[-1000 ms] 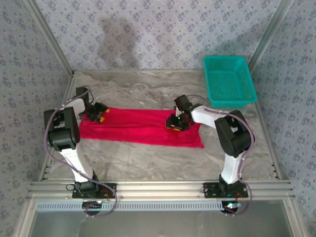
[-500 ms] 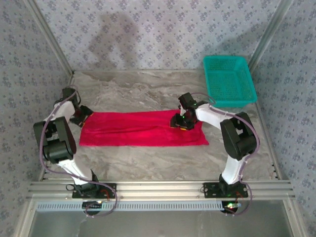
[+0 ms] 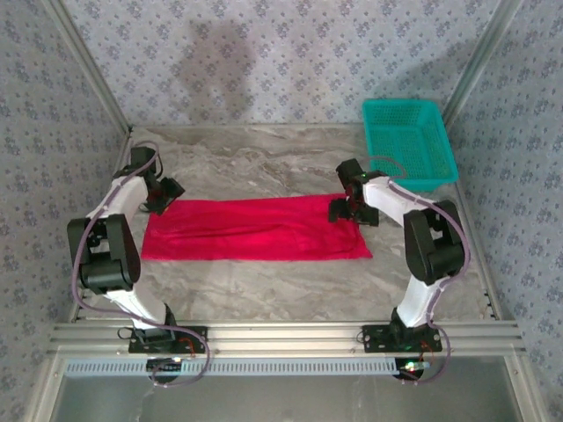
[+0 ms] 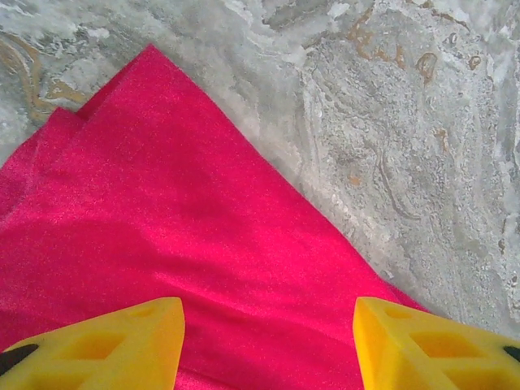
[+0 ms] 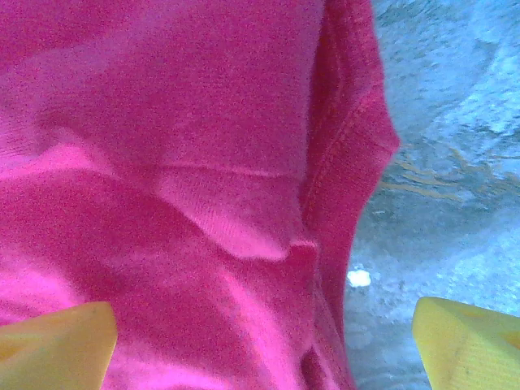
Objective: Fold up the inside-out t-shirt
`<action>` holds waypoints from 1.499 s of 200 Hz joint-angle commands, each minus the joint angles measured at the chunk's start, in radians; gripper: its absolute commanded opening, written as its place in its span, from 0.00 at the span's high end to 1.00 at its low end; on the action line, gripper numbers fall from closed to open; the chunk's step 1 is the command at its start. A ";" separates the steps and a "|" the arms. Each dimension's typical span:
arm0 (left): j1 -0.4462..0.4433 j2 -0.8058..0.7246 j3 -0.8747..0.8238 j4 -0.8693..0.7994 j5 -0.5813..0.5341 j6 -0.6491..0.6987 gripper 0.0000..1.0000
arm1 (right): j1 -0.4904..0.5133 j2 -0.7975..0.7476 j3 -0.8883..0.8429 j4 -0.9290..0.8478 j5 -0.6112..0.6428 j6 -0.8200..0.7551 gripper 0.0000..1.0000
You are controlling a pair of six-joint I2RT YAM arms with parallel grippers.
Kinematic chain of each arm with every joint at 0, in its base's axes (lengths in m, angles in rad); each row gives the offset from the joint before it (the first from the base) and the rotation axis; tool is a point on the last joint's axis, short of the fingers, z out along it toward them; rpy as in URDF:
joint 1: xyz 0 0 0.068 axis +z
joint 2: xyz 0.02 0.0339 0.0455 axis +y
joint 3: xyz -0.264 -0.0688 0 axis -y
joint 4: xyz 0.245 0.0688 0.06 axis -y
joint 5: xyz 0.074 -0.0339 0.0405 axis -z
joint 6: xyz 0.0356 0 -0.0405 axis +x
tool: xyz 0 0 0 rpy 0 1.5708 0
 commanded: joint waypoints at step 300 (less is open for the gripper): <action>0.113 -0.056 -0.081 0.164 0.292 -0.128 0.42 | 0.433 0.027 0.575 -0.218 0.137 0.100 0.98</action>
